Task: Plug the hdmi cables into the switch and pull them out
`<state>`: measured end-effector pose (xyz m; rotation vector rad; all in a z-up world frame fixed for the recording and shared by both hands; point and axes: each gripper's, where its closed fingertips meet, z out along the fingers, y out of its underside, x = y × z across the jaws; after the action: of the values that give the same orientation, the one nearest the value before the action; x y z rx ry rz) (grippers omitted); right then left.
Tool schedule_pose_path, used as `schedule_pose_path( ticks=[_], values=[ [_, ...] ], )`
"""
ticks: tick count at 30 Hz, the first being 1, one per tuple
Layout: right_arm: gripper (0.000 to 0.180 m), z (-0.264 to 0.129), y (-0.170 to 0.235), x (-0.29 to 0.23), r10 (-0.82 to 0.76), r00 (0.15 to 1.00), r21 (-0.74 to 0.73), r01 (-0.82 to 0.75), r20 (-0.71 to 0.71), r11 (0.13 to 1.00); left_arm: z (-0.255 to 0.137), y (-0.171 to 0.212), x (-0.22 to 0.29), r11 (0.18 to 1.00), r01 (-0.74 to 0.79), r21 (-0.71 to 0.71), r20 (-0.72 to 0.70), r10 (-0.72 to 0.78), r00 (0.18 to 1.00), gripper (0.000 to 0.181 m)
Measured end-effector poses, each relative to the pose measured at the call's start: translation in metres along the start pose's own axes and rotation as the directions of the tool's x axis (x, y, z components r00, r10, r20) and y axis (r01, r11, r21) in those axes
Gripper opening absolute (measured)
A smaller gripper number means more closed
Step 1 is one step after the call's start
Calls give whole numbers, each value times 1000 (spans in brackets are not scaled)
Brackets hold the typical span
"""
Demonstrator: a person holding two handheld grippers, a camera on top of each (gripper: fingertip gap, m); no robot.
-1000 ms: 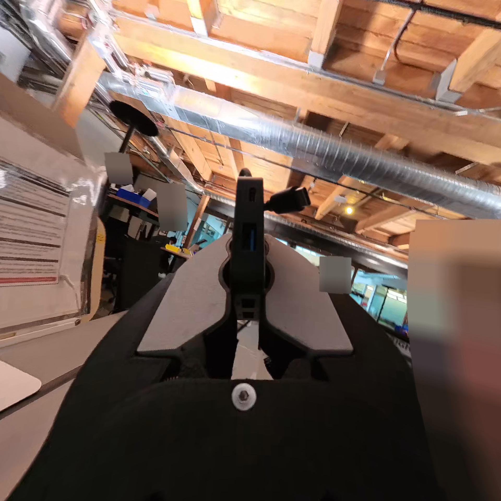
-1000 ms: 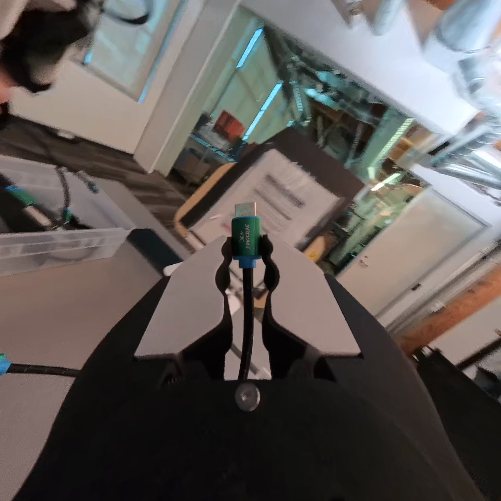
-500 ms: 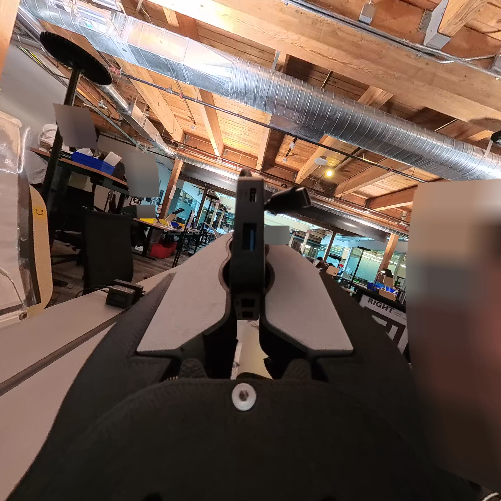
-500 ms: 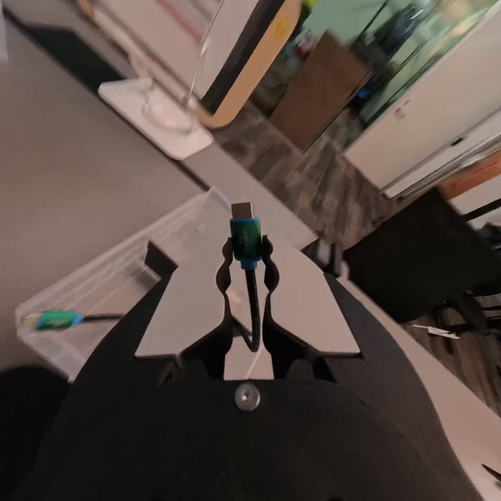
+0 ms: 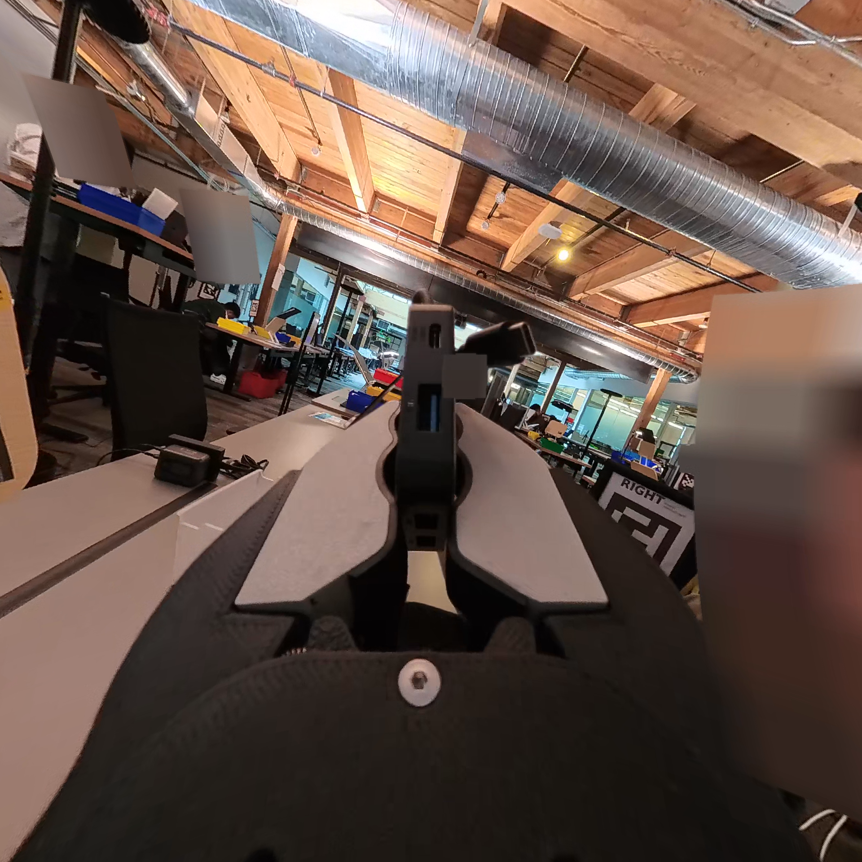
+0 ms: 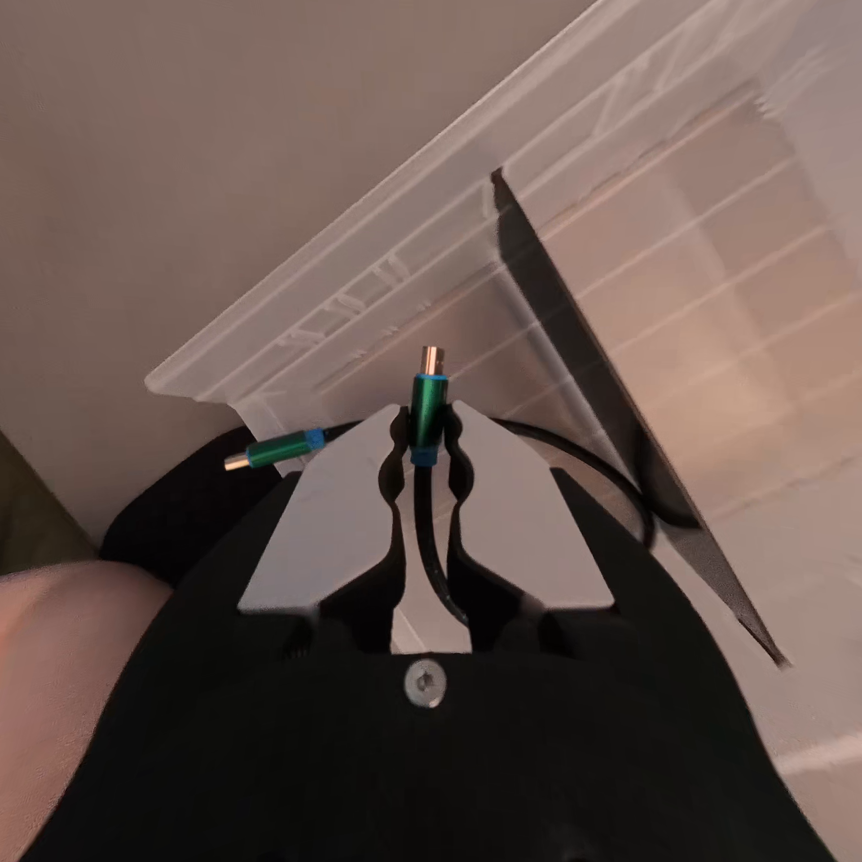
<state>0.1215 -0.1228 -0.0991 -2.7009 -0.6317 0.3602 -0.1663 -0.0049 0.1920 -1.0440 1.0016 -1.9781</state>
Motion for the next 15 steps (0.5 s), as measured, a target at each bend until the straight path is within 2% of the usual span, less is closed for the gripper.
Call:
schedule_pose_path(
  ticks=[4, 9, 11, 15],
  values=[
    [19, 26, 3, -10, 80, 986, -77, -69, 148, 995, 5, 7, -1, 1000, 10, -19, -6, -10, 1000, 14],
    [21, 12, -7, -21, 82, 973, 14, -88, 218, 996, 11, 17, -1, 998, 27, -56, -22, -28, 999, 14],
    [25, -4, -13, -19, 52, 986, 91, -67, 160, 994, 13, 21, -2, 997, 28, -72, -23, -29, 999, 14],
    [31, -43, -30, -18, -51, 997, 225, 62, -55, 972, 16, 30, -6, 994, 50, -99, -24, -52, 998, 14]
  ],
)
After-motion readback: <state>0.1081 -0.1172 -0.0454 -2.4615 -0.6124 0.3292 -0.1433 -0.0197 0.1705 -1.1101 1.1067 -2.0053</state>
